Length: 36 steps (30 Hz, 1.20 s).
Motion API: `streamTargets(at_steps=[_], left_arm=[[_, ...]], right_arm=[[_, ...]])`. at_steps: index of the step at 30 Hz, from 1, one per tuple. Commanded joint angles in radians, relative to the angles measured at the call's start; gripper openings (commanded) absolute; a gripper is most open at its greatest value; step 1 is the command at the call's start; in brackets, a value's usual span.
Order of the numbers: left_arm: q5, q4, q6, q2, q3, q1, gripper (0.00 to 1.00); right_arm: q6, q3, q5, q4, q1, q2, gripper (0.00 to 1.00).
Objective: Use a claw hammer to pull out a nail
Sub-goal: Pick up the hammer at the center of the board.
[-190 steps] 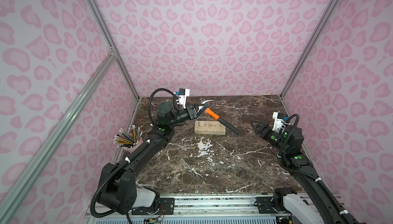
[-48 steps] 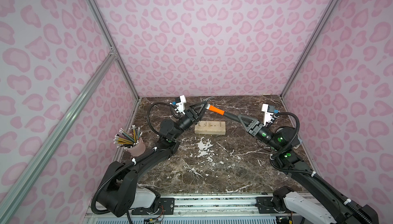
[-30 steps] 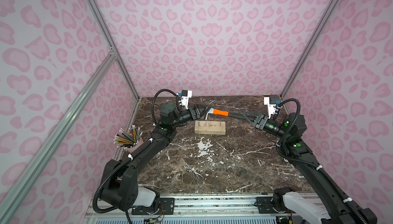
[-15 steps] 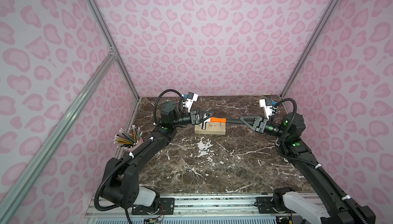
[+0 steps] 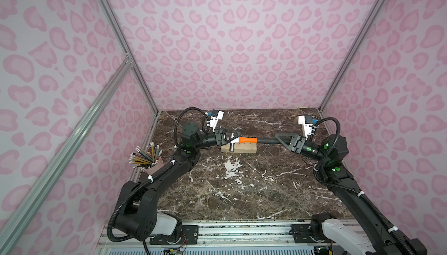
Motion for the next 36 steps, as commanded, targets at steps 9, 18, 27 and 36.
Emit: streamTargets(at_steps=[9, 18, 27, 36], left_arm=[[-0.117, 0.145, -0.094, 0.000, 0.010, -0.010, 0.03], [-0.110, 0.095, -0.047, -0.020, 0.010, -0.038, 0.03], [-0.057, 0.117, -0.044, -0.027, 0.013, -0.033, 0.03], [-0.030, 0.127, -0.050, -0.020, 0.022, -0.030, 0.03]], right_arm=[[0.020, -0.034, 0.127, 0.109, 0.087, -0.038, 0.52], [0.029, -0.002, 0.160, 0.190, 0.115, 0.040, 0.41], [0.007, 0.005, 0.197, 0.161, 0.084, 0.049, 0.47], [0.042, -0.009, 0.107, 0.233, 0.062, 0.055, 0.40]])
